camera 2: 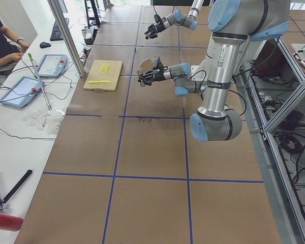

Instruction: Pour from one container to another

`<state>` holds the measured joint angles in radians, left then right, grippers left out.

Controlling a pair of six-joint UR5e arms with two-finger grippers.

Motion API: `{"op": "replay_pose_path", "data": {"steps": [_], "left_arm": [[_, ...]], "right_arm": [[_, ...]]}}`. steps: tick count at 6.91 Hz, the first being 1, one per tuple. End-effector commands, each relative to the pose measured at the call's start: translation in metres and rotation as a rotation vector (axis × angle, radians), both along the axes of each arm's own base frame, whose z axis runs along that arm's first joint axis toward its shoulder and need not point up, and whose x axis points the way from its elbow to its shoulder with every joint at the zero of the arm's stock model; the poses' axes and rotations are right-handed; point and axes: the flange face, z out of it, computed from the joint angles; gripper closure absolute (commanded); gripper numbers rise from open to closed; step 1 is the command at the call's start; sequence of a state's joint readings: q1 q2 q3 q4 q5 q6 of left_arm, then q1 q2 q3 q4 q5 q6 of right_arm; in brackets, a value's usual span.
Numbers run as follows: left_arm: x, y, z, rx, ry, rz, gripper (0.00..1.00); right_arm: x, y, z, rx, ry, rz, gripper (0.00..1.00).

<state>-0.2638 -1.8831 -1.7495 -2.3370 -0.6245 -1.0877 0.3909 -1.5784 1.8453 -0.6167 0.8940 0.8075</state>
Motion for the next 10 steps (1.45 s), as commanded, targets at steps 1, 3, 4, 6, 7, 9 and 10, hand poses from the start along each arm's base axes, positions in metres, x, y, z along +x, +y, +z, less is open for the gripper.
{"op": "replay_pose_path", "data": {"steps": [1,3,4,6,7,9,10], "left_arm": [[0.021,0.019,-0.025,0.024,-0.003,0.050,1.00],[0.038,0.036,-0.068,0.032,0.076,0.135,1.00],[0.041,0.039,-0.069,0.029,0.076,0.155,1.00],[0.050,0.044,-0.065,0.046,0.013,0.242,1.00],[0.047,0.043,-0.069,0.083,-0.018,0.253,1.00],[0.045,0.043,-0.093,0.152,-0.034,0.277,1.00],[0.046,0.043,-0.098,0.208,-0.132,0.302,1.00]], "right_arm": [[-0.031,-0.014,-0.051,0.028,0.019,-0.062,1.00],[-0.052,-0.022,-0.092,0.053,0.034,-0.089,1.00],[-0.058,-0.020,-0.101,0.058,0.020,-0.114,1.00],[-0.063,-0.019,-0.114,0.068,0.001,-0.131,1.00],[-0.064,-0.019,-0.114,0.068,0.003,-0.132,1.00],[-0.066,-0.018,-0.117,0.119,0.105,-0.175,1.00],[-0.067,-0.019,-0.128,0.139,0.127,-0.183,1.00]]}}
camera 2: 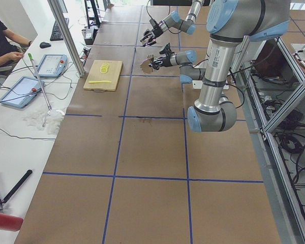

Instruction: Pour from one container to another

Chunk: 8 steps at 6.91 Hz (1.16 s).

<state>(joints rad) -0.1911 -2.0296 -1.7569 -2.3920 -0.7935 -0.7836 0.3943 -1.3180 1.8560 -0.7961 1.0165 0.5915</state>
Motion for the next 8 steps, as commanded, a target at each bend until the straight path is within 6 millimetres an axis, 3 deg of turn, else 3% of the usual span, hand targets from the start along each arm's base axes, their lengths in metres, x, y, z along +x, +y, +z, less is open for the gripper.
{"op": "replay_pose_path", "data": {"steps": [1,2,4,8], "left_arm": [[0.002,-0.002,-0.020,0.087,-0.075,0.021,1.00],[0.004,-0.005,-0.029,0.090,-0.064,0.019,1.00],[0.017,-0.011,-0.035,0.086,-0.061,0.045,1.00],[0.068,-0.048,-0.048,0.060,-0.095,0.106,1.00]], "right_arm": [[0.004,0.003,-0.021,0.031,0.049,-0.018,1.00],[0.015,0.012,-0.040,0.027,0.050,-0.039,1.00],[0.023,0.021,-0.056,0.029,0.030,-0.073,1.00],[0.023,0.027,-0.061,0.037,0.023,-0.079,1.00]]}}
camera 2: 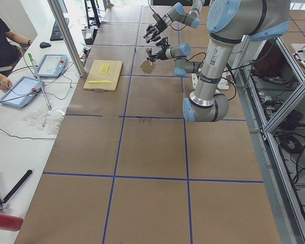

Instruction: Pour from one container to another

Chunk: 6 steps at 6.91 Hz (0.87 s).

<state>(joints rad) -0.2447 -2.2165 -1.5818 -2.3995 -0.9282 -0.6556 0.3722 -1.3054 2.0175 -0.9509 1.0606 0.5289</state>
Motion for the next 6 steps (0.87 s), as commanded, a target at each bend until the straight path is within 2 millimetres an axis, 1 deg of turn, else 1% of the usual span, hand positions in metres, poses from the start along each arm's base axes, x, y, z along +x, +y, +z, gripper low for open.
{"op": "replay_pose_path", "data": {"steps": [1,2,3,4,5,6], "left_arm": [[0.017,-0.013,-0.007,-0.016,0.000,0.024,1.00],[0.021,-0.014,-0.014,-0.017,0.006,0.044,1.00],[0.028,-0.015,-0.019,-0.018,0.005,0.050,1.00],[0.033,-0.016,-0.014,-0.021,-0.007,0.051,1.00],[0.034,-0.015,-0.017,-0.021,-0.002,0.065,1.00],[0.035,-0.015,-0.020,-0.020,0.002,0.067,1.00]], "right_arm": [[0.001,0.002,-0.002,0.028,0.027,-0.009,1.00],[0.000,0.002,-0.003,0.051,0.053,-0.018,1.00],[-0.001,0.002,-0.003,0.051,0.057,-0.020,1.00],[-0.002,0.002,-0.004,0.052,0.054,-0.020,1.00],[-0.001,0.001,-0.009,0.057,0.048,-0.017,1.00],[0.000,-0.006,-0.019,0.081,0.085,-0.014,1.00]]}}
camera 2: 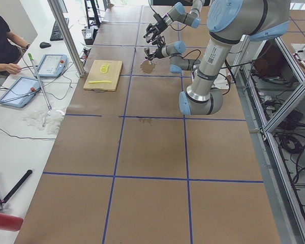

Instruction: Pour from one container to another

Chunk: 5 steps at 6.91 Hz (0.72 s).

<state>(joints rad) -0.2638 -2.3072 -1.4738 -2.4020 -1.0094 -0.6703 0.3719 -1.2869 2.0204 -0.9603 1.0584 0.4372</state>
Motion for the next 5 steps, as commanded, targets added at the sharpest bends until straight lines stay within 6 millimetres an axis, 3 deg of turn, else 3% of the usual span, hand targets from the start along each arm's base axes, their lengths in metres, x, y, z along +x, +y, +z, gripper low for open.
{"op": "replay_pose_path", "data": {"steps": [1,5], "left_arm": [[0.002,0.001,-0.007,0.002,0.009,0.009,1.00],[0.004,0.005,-0.015,0.005,0.021,0.041,1.00]], "right_arm": [[-0.001,-0.012,-0.022,0.016,0.040,0.015,1.00],[0.014,-0.033,-0.024,0.060,0.131,0.043,1.00]]}}
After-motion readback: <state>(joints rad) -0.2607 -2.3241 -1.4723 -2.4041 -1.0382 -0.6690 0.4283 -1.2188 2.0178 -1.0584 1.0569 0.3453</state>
